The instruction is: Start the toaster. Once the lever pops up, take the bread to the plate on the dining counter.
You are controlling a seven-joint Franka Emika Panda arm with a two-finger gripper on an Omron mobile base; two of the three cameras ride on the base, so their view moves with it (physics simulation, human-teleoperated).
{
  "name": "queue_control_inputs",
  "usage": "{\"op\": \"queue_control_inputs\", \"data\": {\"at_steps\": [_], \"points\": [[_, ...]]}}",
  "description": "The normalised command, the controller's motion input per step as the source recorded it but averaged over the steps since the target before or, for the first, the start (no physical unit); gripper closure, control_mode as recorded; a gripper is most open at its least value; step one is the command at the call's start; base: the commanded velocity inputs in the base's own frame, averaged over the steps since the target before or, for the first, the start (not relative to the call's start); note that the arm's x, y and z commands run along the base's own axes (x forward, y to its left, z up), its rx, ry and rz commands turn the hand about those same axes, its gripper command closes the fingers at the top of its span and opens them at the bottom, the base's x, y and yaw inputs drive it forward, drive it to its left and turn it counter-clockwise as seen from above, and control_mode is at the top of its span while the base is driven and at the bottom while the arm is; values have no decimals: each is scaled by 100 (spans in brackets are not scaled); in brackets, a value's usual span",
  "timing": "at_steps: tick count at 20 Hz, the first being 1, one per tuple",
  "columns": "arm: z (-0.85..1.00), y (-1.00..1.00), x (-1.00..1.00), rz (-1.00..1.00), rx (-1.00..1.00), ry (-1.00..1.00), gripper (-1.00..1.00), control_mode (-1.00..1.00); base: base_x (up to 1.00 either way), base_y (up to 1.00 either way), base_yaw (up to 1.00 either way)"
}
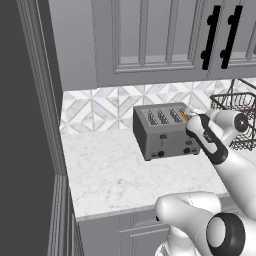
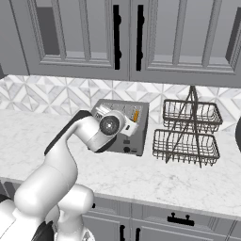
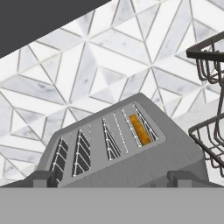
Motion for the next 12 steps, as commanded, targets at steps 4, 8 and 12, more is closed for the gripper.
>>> {"op": "queue_control_inputs", "data": {"at_steps": [4, 8, 12], "points": [[0, 0, 0, 0, 0, 0, -100, -100, 0, 0, 0], [0, 0, 0, 0, 0, 0, -100, -100, 0, 0, 0], [0, 0, 0, 0, 0, 0, -100, -100, 0, 0, 0]]}}
